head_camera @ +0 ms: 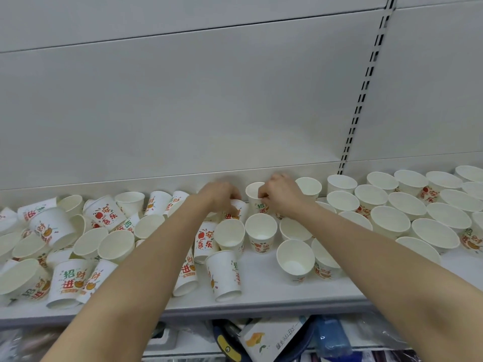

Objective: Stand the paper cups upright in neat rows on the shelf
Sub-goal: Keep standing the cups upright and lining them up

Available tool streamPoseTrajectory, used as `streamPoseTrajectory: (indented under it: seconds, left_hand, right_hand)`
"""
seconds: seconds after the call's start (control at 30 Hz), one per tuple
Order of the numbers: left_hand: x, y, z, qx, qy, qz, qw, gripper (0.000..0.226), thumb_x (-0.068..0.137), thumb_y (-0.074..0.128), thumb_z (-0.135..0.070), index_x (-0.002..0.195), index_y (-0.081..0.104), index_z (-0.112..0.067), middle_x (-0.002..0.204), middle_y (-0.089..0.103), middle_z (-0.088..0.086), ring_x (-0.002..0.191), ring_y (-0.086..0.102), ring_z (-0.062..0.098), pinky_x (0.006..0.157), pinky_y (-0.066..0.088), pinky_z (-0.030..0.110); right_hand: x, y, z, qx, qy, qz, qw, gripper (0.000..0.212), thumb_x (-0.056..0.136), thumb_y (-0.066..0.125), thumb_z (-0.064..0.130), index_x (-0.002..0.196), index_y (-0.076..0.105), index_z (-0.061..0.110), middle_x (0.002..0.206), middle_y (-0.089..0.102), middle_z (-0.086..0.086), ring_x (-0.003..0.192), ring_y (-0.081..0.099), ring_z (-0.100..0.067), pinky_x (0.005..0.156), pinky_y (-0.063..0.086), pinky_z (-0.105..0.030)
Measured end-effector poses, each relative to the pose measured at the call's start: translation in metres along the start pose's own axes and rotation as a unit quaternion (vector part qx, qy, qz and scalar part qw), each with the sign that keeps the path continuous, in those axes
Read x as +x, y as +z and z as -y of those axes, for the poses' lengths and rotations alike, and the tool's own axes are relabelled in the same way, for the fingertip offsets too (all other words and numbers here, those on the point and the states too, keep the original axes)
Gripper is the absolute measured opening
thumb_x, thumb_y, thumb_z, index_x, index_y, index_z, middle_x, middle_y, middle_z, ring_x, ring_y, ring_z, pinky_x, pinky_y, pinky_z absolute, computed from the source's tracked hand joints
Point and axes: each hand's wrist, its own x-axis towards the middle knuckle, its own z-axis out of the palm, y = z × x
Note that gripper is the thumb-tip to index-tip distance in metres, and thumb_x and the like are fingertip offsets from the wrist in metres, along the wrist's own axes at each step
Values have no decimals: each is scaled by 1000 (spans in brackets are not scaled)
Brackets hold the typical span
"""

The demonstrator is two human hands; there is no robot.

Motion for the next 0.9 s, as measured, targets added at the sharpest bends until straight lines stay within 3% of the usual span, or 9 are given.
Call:
streamPoseTrajectory:
  seconds: [0.1, 0.23, 0.47, 0.57, 0.73, 0.9]
  left_hand:
    - [4, -2, 0, 1, 0, -2, 1000, 29, 77, 78, -38, 102, 70, -27, 101, 69, -7, 95, 61, 17, 86, 51, 35]
    - [8, -15, 3, -96, -28, -46, 994, 17, 75, 82, -34, 81, 67, -27, 86, 69, -8, 86, 63, 16, 81, 54, 35]
    - [-2, 6, -12, -70, -3, -110, 991, 16, 78, 78, -34, 91, 74, -26, 91, 71, -10, 89, 65, 14, 74, 54, 31]
    - [-13, 6, -8, -96, 13, -120, 988, 24, 78, 78, -36, 100, 74, -26, 98, 71, -11, 92, 64, 11, 79, 53, 31]
    - [-48, -15, 36, -99, -52, -192, 975, 9, 81, 73, -31, 90, 73, -31, 93, 71, -13, 91, 63, 11, 79, 53, 33]
    - [-78, 8, 60, -103, -37, -128, 986, 23, 80, 75, -42, 98, 74, -29, 99, 69, -13, 93, 62, 9, 81, 51, 29]
  right_hand:
    - [0, 1, 0, 5, 12, -9, 1000, 20, 87, 53, 19, 93, 71, 25, 90, 65, -8, 101, 51, -28, 84, 32, -33]
    - [-4, -3, -1, -10, 8, -22, 1000, 21, 89, 52, 18, 98, 71, 23, 92, 67, -6, 100, 51, -27, 87, 33, -34]
    - [-10, -7, -1, -44, 19, -46, 998, 18, 88, 54, 17, 95, 71, 22, 93, 68, -3, 98, 52, -25, 86, 31, -32]
    - [-10, -5, 1, -36, 11, -51, 998, 18, 89, 57, 22, 101, 70, 23, 99, 68, 0, 101, 51, -23, 89, 31, -32]
    - [-17, -10, 14, -12, -14, -93, 996, 17, 89, 59, 23, 103, 70, 21, 100, 69, 1, 100, 52, -24, 88, 31, -33]
    - [-51, -17, 48, 79, -48, -167, 982, 7, 78, 71, 19, 84, 73, 18, 78, 71, 1, 80, 59, -29, 75, 39, -35]
